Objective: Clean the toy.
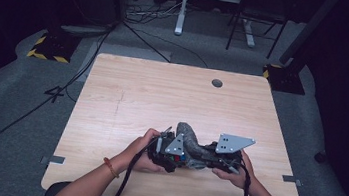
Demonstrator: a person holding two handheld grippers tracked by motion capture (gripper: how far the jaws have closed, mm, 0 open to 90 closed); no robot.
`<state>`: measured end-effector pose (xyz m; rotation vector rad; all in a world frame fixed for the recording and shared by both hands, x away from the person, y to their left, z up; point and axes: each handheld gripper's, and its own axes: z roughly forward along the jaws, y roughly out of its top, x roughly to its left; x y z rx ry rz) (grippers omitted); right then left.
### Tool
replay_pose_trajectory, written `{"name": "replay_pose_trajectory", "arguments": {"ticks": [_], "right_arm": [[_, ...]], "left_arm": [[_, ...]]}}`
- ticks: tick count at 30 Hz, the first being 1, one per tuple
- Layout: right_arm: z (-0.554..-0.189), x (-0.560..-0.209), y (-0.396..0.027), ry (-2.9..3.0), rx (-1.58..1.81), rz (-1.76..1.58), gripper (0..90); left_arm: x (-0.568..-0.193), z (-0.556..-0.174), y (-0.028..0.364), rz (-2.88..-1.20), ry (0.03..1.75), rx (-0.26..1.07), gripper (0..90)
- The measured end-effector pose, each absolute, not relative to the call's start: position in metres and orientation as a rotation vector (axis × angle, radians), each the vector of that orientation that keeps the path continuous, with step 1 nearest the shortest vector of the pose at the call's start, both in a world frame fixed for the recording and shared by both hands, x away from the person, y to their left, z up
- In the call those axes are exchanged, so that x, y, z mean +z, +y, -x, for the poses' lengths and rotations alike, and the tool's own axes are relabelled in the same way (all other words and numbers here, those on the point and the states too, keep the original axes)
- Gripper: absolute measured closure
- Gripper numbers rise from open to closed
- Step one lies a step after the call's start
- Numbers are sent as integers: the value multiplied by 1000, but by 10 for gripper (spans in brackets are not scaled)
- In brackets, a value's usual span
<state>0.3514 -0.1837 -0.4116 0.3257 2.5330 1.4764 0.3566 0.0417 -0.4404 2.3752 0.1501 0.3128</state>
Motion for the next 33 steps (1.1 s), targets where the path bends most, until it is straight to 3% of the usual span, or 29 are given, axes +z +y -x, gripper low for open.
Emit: {"name": "replay_pose_trajectory", "arguments": {"ticks": [9,24,33], "right_arm": [[-376,-432,-199,2598,1340,-476,770],[-350,-415,-187,2626,1384,-299,768],[-367,-426,-197,2590,1415,-400,766]], "left_arm": [[-430,-357,52,-2320,159,337,335],[-435,-360,49,-2363,177,360,335],[-432,-358,49,-2341,175,370,335]]}}
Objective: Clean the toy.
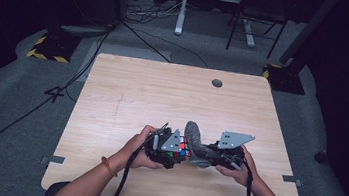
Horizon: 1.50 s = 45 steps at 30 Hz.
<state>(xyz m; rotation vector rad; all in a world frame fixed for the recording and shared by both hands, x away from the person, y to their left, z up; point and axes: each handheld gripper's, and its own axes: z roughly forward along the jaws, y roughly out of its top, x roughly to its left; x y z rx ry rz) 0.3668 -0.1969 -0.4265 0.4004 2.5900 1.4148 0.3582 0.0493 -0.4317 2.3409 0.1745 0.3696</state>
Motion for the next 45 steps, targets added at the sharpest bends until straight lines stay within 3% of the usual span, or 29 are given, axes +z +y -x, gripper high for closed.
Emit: {"name": "replay_pose_trajectory", "arguments": {"ticks": [12,25,36,45], "right_arm": [[-346,-407,-172,2560,1478,-270,768],[-382,-431,-208,2588,1348,-554,769],[-376,-428,-207,2647,1618,-417,771],[-368,-422,-203,2597,1639,-350,775]], "left_arm": [[-447,-357,27,-2426,127,372,333],[-425,-361,57,-2228,189,344,335],[-429,-359,55,-2248,165,350,333],[-434,-361,50,-2293,168,352,329]]}}
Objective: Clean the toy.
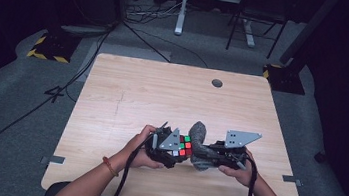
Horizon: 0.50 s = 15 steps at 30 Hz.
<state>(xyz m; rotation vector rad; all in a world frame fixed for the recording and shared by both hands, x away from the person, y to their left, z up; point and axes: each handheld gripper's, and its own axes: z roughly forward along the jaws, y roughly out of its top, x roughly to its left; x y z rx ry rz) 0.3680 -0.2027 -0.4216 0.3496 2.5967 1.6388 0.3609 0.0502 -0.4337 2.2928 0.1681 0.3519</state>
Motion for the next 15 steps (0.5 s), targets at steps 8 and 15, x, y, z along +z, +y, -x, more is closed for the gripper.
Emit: {"name": "replay_pose_trajectory", "arguments": {"ticks": [8,15], "right_arm": [[-361,-417,-198,2575,1620,-300,775],[-367,-423,-196,2617,1478,-378,777]], "left_arm": [[-436,-361,48,-2313,167,350,333],[-426,-359,54,-2283,160,377,336]]}}
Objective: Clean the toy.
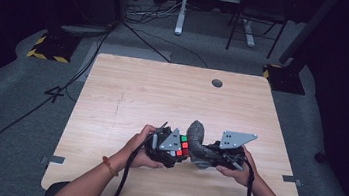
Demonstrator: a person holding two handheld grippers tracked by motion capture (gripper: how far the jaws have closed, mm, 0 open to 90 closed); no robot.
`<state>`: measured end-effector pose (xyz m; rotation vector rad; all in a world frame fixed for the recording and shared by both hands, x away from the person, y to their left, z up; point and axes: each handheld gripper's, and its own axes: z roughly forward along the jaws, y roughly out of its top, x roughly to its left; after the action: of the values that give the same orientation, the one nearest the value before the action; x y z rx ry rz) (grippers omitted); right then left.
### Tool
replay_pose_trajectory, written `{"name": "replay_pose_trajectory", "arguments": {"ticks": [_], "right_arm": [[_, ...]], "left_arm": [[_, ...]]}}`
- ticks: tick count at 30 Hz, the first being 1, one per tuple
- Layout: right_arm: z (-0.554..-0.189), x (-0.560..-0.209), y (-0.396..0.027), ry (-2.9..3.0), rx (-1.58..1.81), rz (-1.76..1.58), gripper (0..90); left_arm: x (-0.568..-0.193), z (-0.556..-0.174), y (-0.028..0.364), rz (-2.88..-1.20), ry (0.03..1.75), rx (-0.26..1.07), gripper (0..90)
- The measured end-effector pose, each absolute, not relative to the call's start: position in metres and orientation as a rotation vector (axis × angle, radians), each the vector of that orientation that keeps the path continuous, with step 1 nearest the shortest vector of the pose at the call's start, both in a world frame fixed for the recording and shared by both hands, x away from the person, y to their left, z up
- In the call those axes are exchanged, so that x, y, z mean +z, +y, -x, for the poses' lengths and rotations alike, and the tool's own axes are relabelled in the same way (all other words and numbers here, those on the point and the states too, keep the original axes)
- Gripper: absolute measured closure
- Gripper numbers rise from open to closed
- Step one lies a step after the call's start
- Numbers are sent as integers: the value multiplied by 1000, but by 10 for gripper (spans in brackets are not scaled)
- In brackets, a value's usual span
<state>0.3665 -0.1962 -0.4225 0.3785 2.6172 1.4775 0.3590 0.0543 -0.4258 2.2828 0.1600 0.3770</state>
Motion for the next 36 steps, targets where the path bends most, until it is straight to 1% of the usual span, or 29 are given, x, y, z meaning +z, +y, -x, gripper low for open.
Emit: {"name": "replay_pose_trajectory", "arguments": {"ticks": [2,4,6,12,14,18,25,30,36], "right_arm": [[-369,-430,-197,2648,1435,-388,777],[-368,-430,-199,2662,1466,-366,777],[-364,-424,-199,2648,1504,-311,777],[-349,-409,-195,2612,1607,-179,775],[-349,-408,-195,2592,1612,-182,776],[-355,-408,-195,2553,1572,-276,775],[-367,-426,-197,2633,1439,-370,776],[-364,-427,-195,2647,1447,-347,775],[-354,-417,-195,2631,1539,-252,775]], "left_arm": [[-423,-359,57,-2262,164,373,336],[-423,-361,59,-2262,165,362,337],[-423,-362,60,-2269,166,375,336],[-430,-360,54,-2306,143,354,336],[-432,-361,53,-2308,153,329,337],[-432,-357,51,-2299,120,319,336],[-420,-356,59,-2232,114,308,336],[-420,-359,63,-2232,133,318,336],[-426,-365,63,-2255,163,315,336]]}}
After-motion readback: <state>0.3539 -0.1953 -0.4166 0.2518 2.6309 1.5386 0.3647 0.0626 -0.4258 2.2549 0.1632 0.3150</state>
